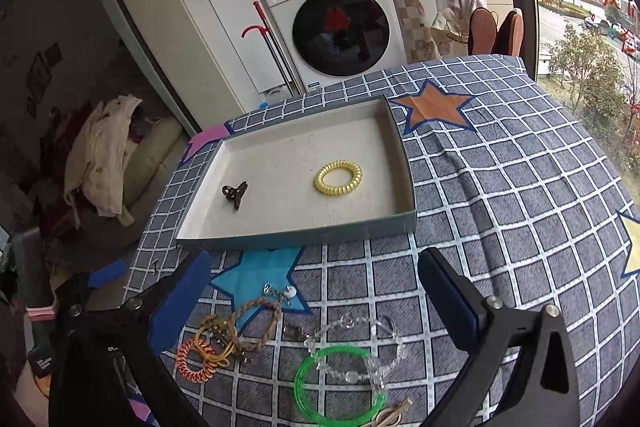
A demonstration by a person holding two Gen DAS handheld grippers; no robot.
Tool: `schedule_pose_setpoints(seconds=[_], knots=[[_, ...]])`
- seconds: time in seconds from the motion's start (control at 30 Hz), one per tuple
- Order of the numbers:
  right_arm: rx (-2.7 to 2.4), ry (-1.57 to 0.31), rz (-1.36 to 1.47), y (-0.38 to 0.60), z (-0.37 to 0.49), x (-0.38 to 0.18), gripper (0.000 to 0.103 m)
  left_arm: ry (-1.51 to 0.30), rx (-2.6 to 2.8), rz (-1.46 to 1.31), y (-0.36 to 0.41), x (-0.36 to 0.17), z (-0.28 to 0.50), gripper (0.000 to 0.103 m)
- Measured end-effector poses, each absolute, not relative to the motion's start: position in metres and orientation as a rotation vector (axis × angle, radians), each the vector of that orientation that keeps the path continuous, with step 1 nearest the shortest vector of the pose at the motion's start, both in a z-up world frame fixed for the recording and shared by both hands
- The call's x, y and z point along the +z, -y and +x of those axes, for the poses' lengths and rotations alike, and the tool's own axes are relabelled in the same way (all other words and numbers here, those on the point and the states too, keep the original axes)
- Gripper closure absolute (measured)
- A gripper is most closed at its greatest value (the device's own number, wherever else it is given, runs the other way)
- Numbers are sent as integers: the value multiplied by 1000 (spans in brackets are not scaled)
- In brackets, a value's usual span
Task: Organize jewelry
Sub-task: 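Move the left tool to the orange coil while the right tool moves to the brown coil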
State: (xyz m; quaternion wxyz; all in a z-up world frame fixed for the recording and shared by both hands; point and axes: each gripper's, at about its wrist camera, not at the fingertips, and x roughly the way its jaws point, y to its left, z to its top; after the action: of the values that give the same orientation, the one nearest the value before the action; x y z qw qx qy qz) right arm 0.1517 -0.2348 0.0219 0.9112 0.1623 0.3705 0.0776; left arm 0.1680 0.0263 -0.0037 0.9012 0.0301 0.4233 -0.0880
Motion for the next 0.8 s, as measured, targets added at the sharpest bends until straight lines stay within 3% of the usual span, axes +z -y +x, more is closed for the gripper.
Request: schedule_pose_setpoints(seconds=[0.67,0.8], knots=[[40,-923,322,257,57,-29,0,-1001,-198,-141,-58,-44,100,0],[18,-949,314,259,46,-39,0,-999,-144,-57,-53,-47,98,0]])
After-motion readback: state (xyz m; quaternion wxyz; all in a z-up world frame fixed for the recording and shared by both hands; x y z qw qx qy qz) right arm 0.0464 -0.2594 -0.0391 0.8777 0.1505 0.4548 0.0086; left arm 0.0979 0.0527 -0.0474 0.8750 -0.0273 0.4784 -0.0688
